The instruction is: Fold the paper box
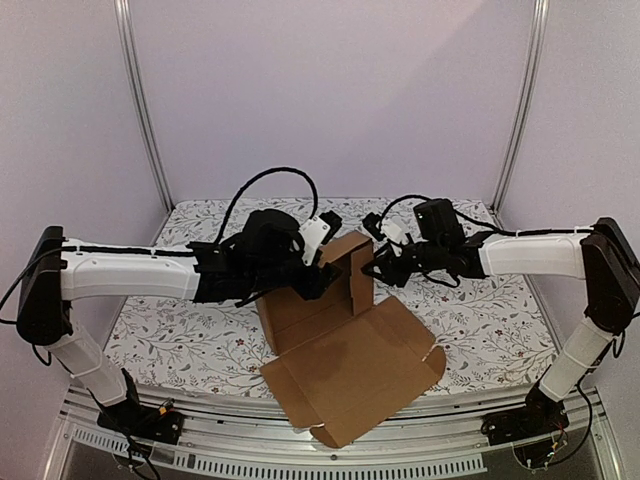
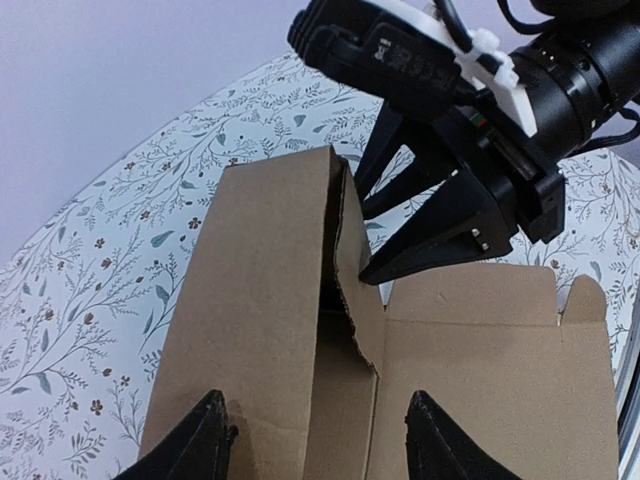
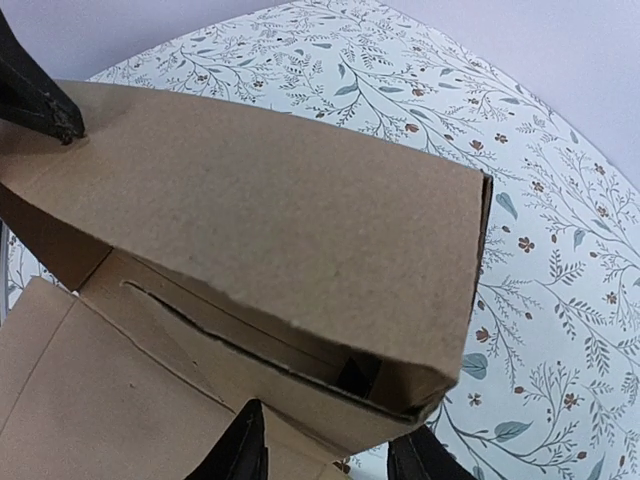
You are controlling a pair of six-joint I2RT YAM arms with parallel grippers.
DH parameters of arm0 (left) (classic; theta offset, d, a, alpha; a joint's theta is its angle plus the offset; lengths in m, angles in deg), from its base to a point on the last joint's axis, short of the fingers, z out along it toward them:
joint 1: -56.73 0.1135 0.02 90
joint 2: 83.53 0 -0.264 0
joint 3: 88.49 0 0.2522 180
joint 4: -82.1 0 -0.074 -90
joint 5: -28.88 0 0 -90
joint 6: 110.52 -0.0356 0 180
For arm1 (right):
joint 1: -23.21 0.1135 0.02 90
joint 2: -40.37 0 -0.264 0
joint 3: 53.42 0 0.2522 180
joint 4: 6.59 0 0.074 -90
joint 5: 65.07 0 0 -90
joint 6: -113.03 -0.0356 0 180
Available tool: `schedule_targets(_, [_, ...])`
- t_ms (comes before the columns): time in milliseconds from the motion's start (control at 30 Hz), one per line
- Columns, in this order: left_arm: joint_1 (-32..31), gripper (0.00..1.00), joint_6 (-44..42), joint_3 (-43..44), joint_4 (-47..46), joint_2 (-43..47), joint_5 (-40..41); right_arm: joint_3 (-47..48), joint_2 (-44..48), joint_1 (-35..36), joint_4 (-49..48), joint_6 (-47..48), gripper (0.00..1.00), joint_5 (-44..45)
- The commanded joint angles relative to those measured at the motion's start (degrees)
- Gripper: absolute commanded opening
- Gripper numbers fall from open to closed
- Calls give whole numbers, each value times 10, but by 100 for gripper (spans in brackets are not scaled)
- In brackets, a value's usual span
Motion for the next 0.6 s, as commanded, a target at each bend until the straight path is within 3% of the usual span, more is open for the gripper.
schedule_targets(0, [-2,60,5,2,38,0,-14,-2,-15,1,-65,-9,35,14])
schedule_targets(100, [-2,60,2,21,56,2,-17,4,-23,2,-73,-6,31,2])
schedule_targets(400, [1,66,-12,107,141,14,-43,5,-47,-11,-94,-2,33,-16])
schedule_targets(567, [38,67,5,140,156,25,-74,8,-53,-24,-105,-15,34,-26])
